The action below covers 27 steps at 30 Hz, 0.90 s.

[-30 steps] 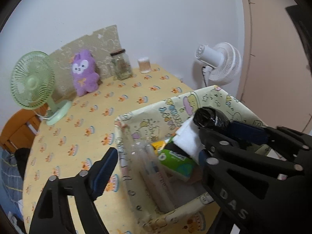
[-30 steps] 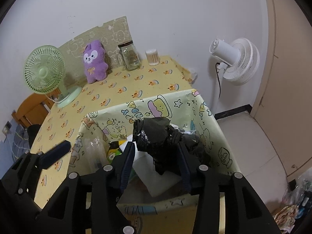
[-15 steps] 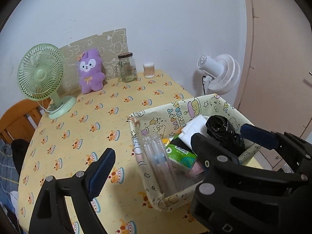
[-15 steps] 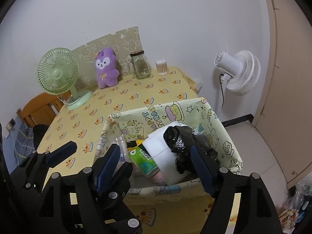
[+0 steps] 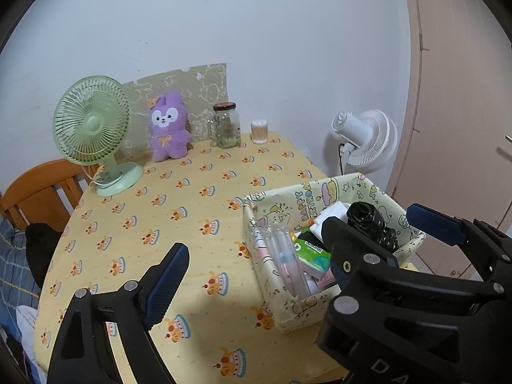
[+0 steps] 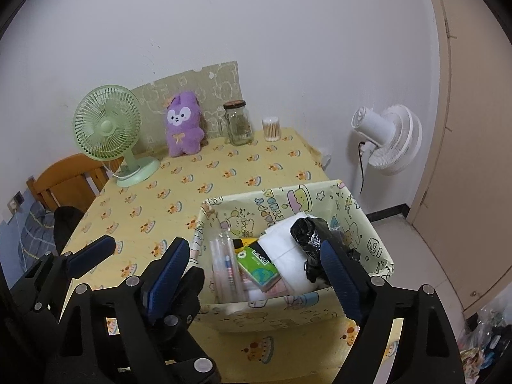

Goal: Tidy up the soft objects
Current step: 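Open the right tool to drop the black bag and withdraw both tools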

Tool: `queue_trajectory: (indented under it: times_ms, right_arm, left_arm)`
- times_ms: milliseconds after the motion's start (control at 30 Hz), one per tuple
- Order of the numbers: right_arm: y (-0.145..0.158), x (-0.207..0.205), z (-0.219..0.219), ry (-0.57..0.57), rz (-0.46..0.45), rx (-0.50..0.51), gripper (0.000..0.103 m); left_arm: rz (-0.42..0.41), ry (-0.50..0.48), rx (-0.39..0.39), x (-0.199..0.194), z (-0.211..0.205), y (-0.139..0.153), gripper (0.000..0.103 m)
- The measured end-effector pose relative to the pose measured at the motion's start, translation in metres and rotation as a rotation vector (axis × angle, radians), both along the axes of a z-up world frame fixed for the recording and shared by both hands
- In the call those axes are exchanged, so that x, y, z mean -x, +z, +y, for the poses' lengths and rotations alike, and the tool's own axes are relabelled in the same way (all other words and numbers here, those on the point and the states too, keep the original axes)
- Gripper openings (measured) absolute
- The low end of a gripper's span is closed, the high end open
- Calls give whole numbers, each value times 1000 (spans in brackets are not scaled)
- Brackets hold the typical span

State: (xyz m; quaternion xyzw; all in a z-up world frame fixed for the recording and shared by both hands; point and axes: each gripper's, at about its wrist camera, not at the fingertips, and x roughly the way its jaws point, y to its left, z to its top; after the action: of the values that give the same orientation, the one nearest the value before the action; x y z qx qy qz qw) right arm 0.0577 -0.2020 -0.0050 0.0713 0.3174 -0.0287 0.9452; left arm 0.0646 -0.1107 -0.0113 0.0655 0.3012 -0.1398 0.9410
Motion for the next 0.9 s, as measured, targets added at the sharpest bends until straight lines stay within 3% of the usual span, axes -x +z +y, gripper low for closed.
queue_trajectory:
  times_ms: [500,900]
  right_arm:
    - [40,25,44,50,-98,13,99]
    - [65,42,65,65,-183,8,103]
  left_arm:
    - [-105,87,34,32,58,39,102]
    - [-193,175,53,56,102,64,103]
